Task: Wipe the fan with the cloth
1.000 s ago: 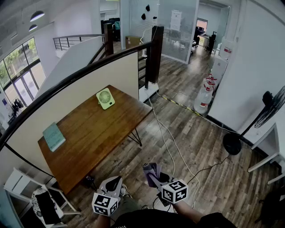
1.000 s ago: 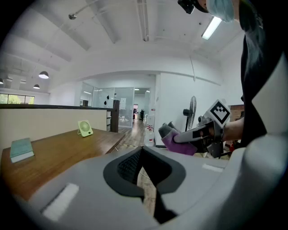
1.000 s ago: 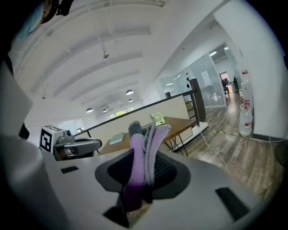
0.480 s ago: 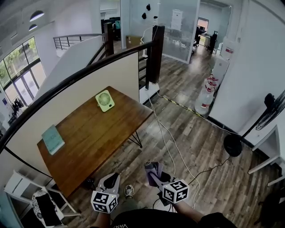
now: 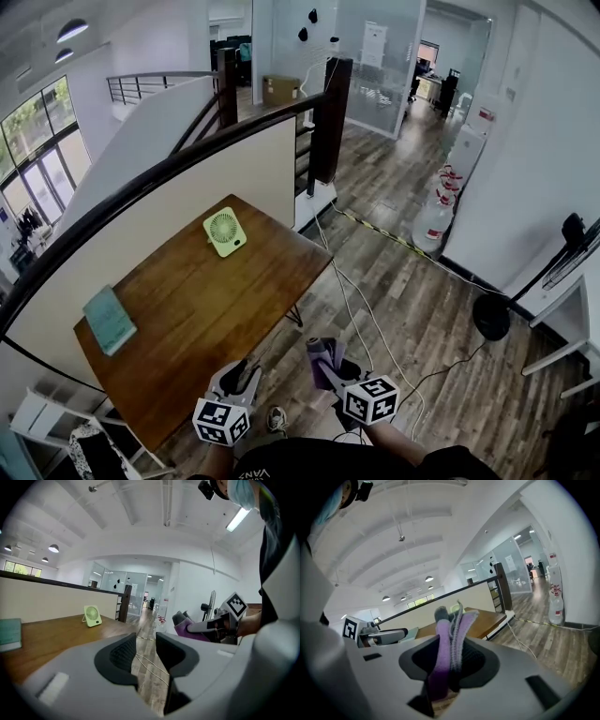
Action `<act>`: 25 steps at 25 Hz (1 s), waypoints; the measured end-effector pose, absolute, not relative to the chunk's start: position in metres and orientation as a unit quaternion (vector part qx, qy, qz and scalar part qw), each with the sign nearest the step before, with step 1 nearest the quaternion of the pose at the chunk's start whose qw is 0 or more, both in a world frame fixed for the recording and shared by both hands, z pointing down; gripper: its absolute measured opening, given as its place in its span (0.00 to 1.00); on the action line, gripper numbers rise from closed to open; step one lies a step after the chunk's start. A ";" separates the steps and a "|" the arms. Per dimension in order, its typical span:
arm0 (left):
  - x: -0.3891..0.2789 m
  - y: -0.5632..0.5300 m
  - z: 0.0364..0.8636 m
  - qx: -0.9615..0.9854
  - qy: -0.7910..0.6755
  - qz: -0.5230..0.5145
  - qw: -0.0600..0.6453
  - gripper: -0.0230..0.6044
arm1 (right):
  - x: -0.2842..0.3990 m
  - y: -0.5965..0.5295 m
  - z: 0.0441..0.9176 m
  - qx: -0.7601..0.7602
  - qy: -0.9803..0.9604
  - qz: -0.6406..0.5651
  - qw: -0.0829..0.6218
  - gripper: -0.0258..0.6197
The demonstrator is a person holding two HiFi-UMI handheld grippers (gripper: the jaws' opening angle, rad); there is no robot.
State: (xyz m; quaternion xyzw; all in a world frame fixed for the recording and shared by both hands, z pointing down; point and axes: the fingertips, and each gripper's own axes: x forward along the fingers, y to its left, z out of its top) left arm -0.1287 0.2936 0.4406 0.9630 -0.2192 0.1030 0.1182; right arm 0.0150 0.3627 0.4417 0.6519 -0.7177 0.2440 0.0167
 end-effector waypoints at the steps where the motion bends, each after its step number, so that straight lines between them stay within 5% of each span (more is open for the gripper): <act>1: -0.127 0.282 0.440 0.964 -0.216 0.103 0.119 0.22 | 0.017 0.351 0.441 0.655 -0.715 0.244 0.016 0.21; 25: -0.092 0.100 0.455 0.955 -0.239 0.096 0.146 0.22 | 0.057 0.170 0.453 0.640 -0.720 0.270 0.005 0.21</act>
